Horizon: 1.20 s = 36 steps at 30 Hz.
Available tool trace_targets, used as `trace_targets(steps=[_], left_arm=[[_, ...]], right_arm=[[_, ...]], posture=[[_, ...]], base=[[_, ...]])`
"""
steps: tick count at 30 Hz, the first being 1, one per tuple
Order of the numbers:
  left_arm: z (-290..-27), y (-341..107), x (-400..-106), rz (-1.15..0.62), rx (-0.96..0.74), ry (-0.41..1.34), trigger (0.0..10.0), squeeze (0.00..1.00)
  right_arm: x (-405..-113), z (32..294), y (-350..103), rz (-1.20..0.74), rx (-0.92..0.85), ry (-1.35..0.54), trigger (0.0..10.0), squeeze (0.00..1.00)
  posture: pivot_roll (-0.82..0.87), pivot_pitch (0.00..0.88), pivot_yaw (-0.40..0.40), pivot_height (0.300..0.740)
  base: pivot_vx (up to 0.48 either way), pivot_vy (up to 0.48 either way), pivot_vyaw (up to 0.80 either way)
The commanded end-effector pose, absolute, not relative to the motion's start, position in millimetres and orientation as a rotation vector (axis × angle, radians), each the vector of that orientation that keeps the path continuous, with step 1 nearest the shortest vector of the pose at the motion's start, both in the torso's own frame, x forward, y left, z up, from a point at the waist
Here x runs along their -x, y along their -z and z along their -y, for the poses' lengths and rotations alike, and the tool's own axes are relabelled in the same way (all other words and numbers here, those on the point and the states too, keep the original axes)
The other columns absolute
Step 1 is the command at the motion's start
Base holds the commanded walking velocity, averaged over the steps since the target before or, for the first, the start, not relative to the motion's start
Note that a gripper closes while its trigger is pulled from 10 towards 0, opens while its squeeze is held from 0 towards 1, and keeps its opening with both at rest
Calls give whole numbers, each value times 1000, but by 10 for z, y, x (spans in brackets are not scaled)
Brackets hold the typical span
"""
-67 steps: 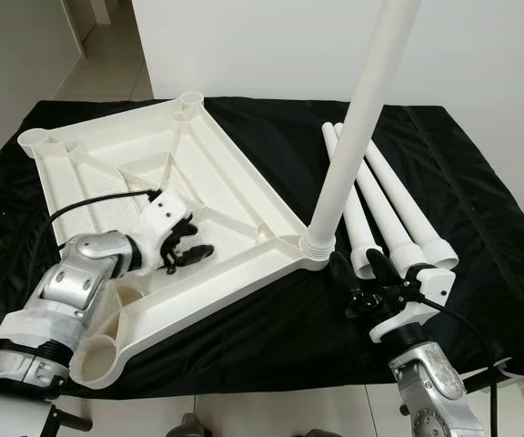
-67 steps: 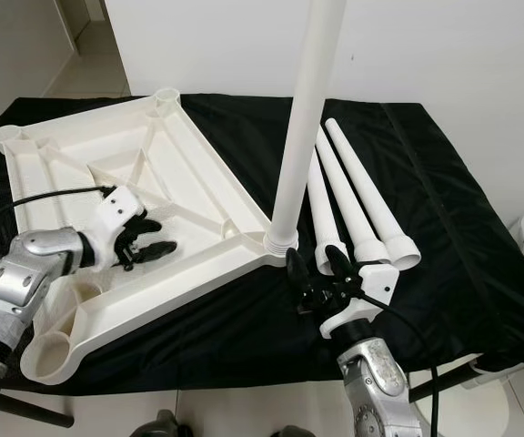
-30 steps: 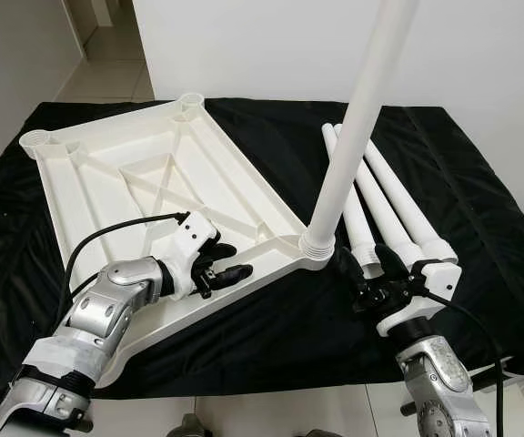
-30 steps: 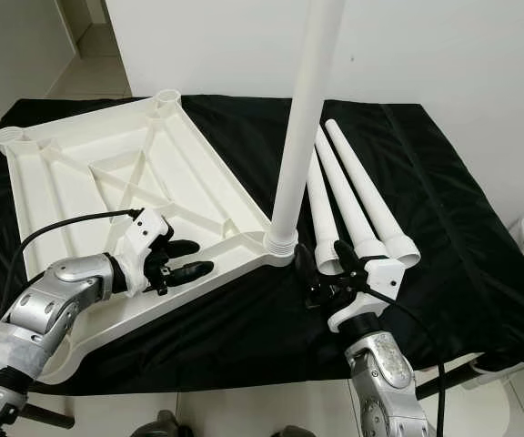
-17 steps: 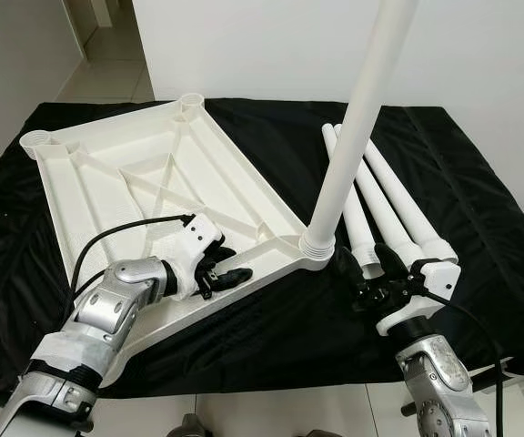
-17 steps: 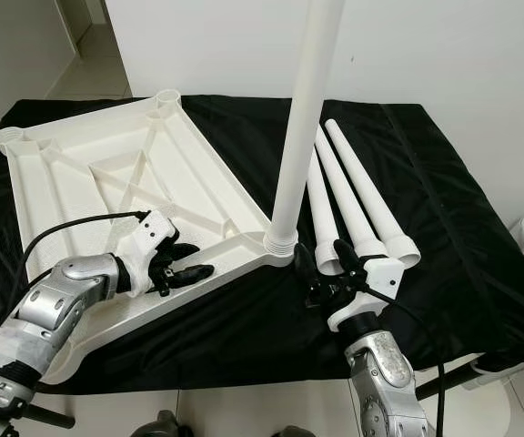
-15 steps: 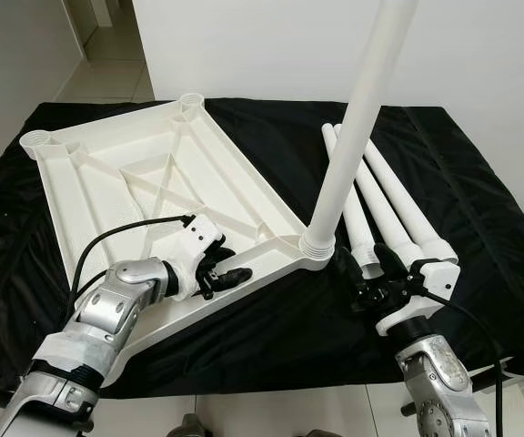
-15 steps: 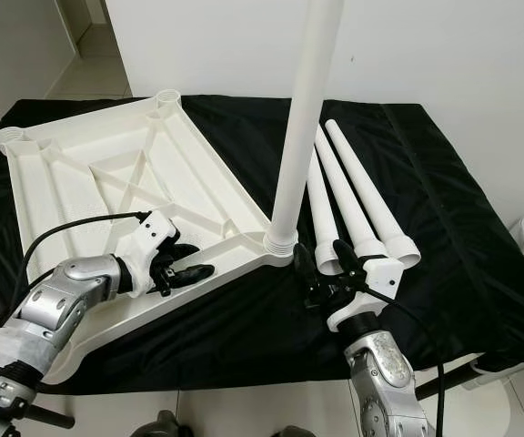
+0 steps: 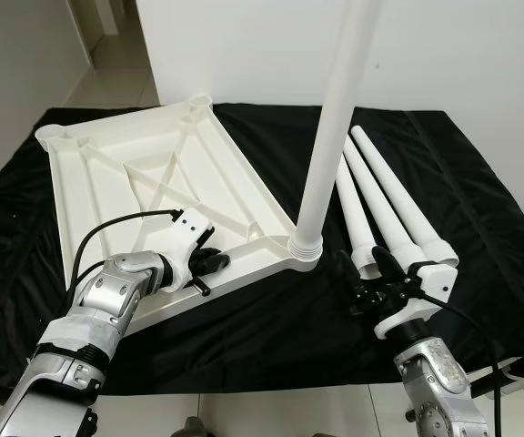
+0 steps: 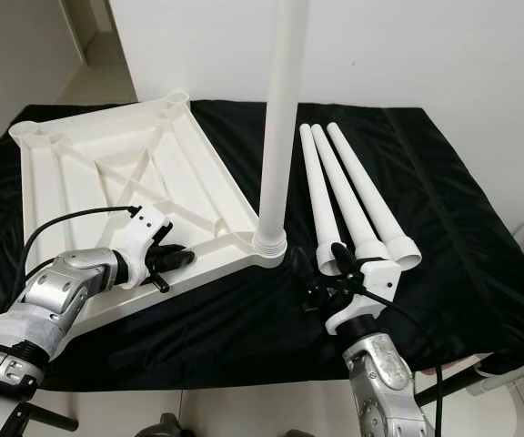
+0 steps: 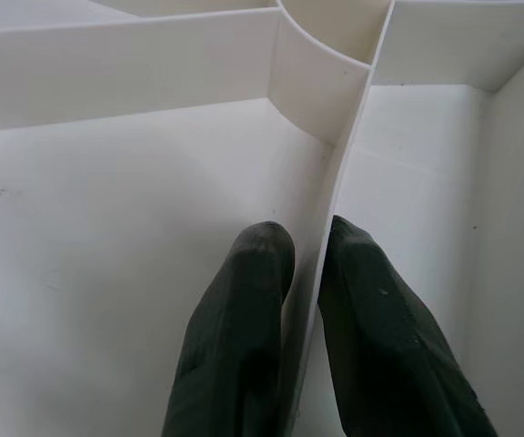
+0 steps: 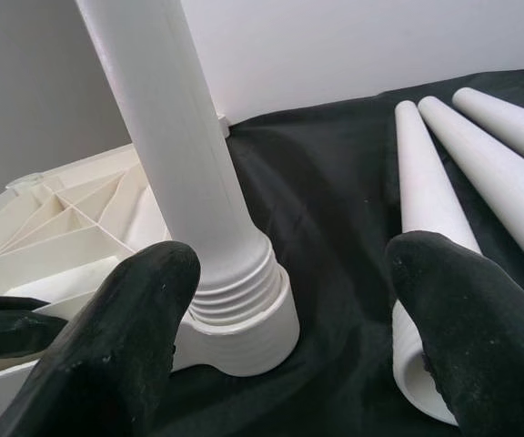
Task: Building children table
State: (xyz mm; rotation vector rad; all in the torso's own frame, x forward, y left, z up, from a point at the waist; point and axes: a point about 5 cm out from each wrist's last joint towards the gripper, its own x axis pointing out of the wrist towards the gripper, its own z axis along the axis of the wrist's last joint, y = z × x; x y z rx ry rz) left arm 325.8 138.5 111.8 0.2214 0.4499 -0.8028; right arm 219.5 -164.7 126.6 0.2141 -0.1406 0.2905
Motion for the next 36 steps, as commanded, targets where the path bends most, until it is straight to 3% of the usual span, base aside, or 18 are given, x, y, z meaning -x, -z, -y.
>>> trace_targets(steps=[1,11,12,13,14,23,26,28,36], left_arm=[[-1613,-1089,-3358,-469,-287,515,0,0],[-1579,-1126,-3356,-454,-303,509,0,0],[-1580,-1120,-3357,-462,-308,492,4588,0],[-1580,-1120,-3357,-462,-308,492,4588,0],[-1590,-1115,-3365,-468,-323,446,10000,0],[-1832,-1129,-3331,-489,-268,98,10000,0],[-1852,-1134,-3319,-488,-260,69,10000,0],[-1922,-1184,-3281,-453,-219,-58,10000,0],[-2067,-1238,-3217,-409,-199,-212,10000,0]], right_arm=[[-2196,1640,-1226,127,-211,-291,10000,0],[-2192,1644,-1226,124,-204,-297,10000,0],[-2192,1642,-1227,124,-203,-298,10000,0],[-2192,1642,-1227,124,-203,-298,10000,0],[-2189,1638,-1225,123,-201,-300,10000,0],[-2171,1642,-1227,120,-197,-300,10000,0],[-2169,1643,-1226,120,-197,-299,10000,0],[-2168,1637,-1218,118,-200,-300,10000,0],[-2174,1626,-1209,115,-201,-302,10000,0]], posture=[[-5,0,13,740],[-4,0,11,740],[-3,0,10,740],[-3,0,10,740],[-5,0,10,740],[-8,6,15,740],[-5,7,14,740],[0,13,14,740],[7,23,16,740]], base=[[0,0,0],[0,0,0],[0,0,0],[0,0,0],[0,0,0],[0,0,0],[0,0,0],[0,0,0],[0,0,0]])
